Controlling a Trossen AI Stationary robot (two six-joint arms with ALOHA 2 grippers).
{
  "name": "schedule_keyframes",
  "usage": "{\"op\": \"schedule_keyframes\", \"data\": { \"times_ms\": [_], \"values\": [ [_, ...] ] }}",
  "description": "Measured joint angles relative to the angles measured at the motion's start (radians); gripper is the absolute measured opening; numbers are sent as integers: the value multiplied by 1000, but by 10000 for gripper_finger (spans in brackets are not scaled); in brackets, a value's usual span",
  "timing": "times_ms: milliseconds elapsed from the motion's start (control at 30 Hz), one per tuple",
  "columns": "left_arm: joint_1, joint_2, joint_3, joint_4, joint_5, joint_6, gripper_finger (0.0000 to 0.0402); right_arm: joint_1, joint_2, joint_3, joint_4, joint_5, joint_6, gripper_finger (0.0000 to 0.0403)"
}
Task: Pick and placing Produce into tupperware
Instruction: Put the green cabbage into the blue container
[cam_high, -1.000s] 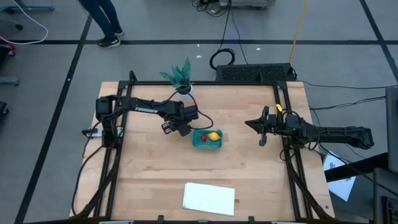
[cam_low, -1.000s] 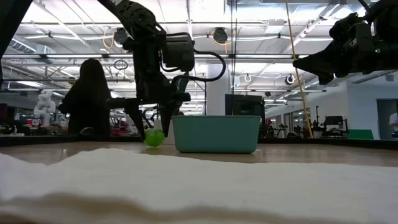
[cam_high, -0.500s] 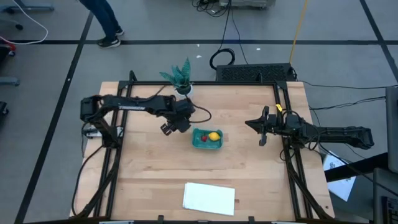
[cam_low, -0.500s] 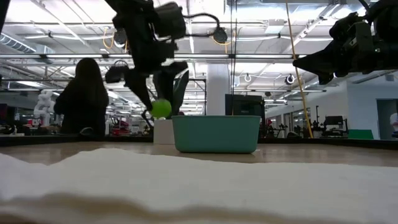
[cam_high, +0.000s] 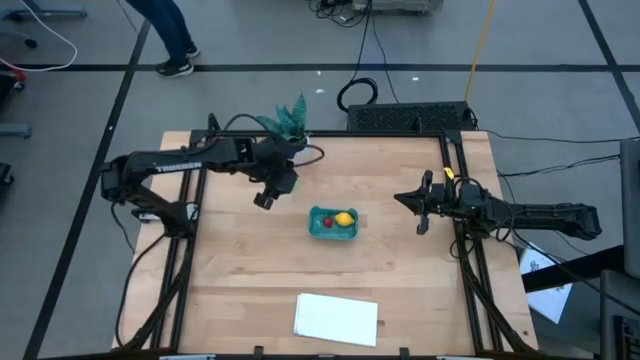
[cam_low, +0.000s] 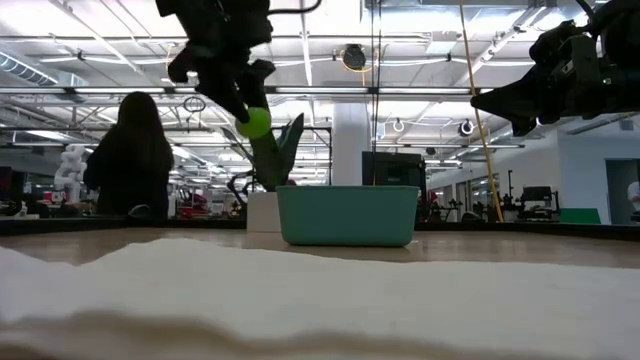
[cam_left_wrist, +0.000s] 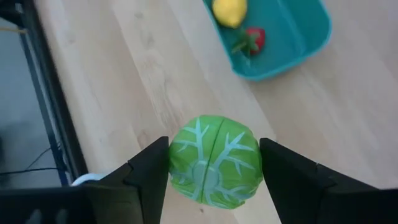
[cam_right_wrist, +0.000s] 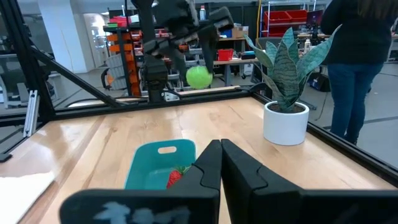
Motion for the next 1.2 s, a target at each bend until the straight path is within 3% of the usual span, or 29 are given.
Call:
{"op": "schedule_keyframes", "data": {
  "times_ms": [533, 1200],
  "values": [
    [49, -181, 0, 14, 173, -211, 223, 0, 0, 0, -2, 0, 0, 0],
    [97, -423, -10, -2, 289, -393, 223, 0, 0, 0, -3, 0, 4, 0]
  ]
}}
